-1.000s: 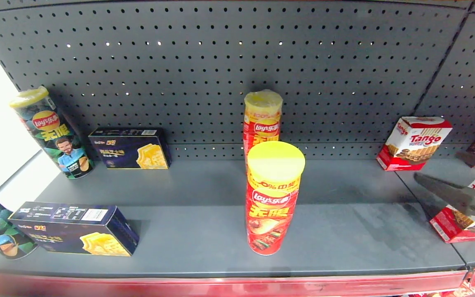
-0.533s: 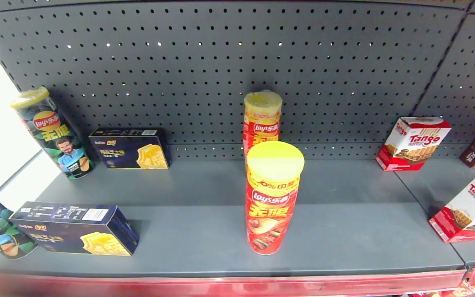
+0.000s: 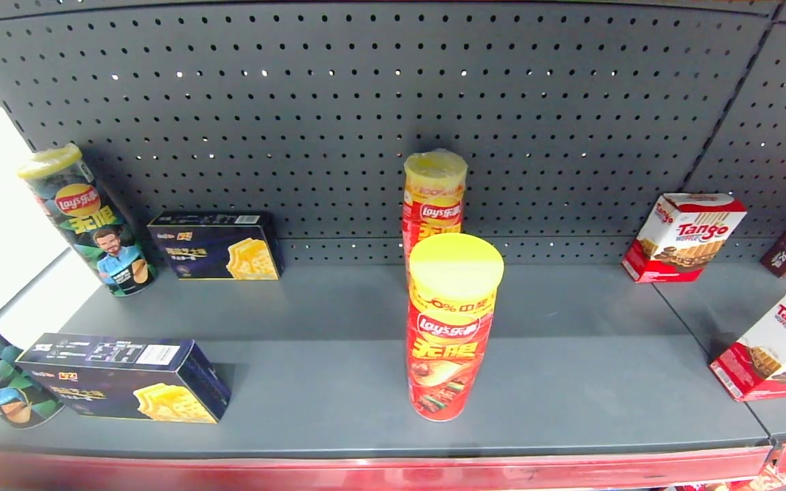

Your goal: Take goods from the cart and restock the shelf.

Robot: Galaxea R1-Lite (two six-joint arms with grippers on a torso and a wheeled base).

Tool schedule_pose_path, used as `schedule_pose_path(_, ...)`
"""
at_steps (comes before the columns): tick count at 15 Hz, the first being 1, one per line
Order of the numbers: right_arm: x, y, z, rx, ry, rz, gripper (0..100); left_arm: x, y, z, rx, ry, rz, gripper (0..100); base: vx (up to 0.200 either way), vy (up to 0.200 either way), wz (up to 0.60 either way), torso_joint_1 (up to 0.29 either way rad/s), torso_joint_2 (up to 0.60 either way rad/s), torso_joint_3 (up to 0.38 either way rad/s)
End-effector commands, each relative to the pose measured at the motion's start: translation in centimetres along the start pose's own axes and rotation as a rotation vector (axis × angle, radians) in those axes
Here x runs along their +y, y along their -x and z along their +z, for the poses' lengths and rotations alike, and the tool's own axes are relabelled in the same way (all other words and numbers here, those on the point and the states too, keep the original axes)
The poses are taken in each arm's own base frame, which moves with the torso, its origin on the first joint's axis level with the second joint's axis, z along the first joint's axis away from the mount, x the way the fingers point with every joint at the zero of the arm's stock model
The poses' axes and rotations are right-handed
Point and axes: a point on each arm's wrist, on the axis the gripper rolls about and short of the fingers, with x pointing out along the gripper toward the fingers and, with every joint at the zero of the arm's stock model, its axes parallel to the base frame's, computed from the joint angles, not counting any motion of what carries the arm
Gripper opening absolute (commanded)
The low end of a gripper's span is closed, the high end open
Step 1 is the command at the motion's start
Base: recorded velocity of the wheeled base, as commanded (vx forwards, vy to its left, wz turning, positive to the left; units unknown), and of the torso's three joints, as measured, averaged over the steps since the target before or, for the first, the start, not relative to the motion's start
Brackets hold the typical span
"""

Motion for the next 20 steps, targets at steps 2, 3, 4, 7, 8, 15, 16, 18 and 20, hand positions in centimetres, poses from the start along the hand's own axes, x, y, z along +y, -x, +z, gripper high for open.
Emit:
schedule_pose_path(2, 0.0, 0.07, -0.18, -0.008, -0.001, 0.0, 100, 0.0, -0.01, -0.01, 0.002, 0.001, 0.0, 100, 0.0, 0.0, 0.0, 0.0, 0.0, 0.0)
schedule_pose_path(3, 0.0, 0.07, -0.18, -0.008, -0.001, 0.0, 100, 0.0, -0.01, -0.01, 0.002, 0.001, 0.0, 100, 0.0, 0.0, 0.0, 0.0, 0.0, 0.0)
schedule_pose_path(4, 0.0, 0.07, -0.18, -0.008, -0.001, 0.0, 100, 0.0, -0.01, -0.01, 0.002, 0.003, 0.0, 100, 0.0, 0.0, 0.0, 0.0, 0.0, 0.0)
schedule_pose_path(7, 0.01, 0.07, -0.18, -0.009, -0.001, 0.004, 100, 0.0, -0.01, -0.01, 0.002, 0.004, 0.0, 100, 0.0, 0.0, 0.0, 0.0, 0.0, 0.0)
schedule_pose_path(8, 0.05, 0.07, -0.18, -0.009, -0.001, 0.02, 100, 0.01, -0.01, 0.0, 0.001, 0.006, 0.002, 100, 0.0, 0.0, 0.0, 0.0, 0.0, 0.0)
schedule_pose_path(15, 0.06, 0.07, -0.18, -0.009, -0.001, 0.024, 100, 0.02, -0.01, 0.11, -0.01, 0.006, 0.004, 100, -0.057, 0.0, 0.0, 0.0, 0.0, 0.001)
schedule_pose_path(16, 0.06, 0.07, -0.18, -0.009, -0.001, 0.024, 100, 0.01, -0.01, 0.1, -0.008, 0.004, 0.005, 100, 0.0, 0.0, 0.0, 0.0, 0.0, 0.0)
schedule_pose_path(18, 0.06, 0.07, -0.18, -0.009, -0.001, 0.024, 100, 0.02, -0.01, 0.11, -0.01, 0.006, 0.007, 100, 0.0, 0.0, 0.0, 0.0, 0.0, 0.0)
schedule_pose_path(20, 0.06, 0.07, -0.18, -0.009, -0.001, 0.024, 100, 0.02, -0.01, 0.11, -0.01, 0.004, 0.007, 100, 0.0, 0.0, 0.0, 0.0, 0.0, 0.0)
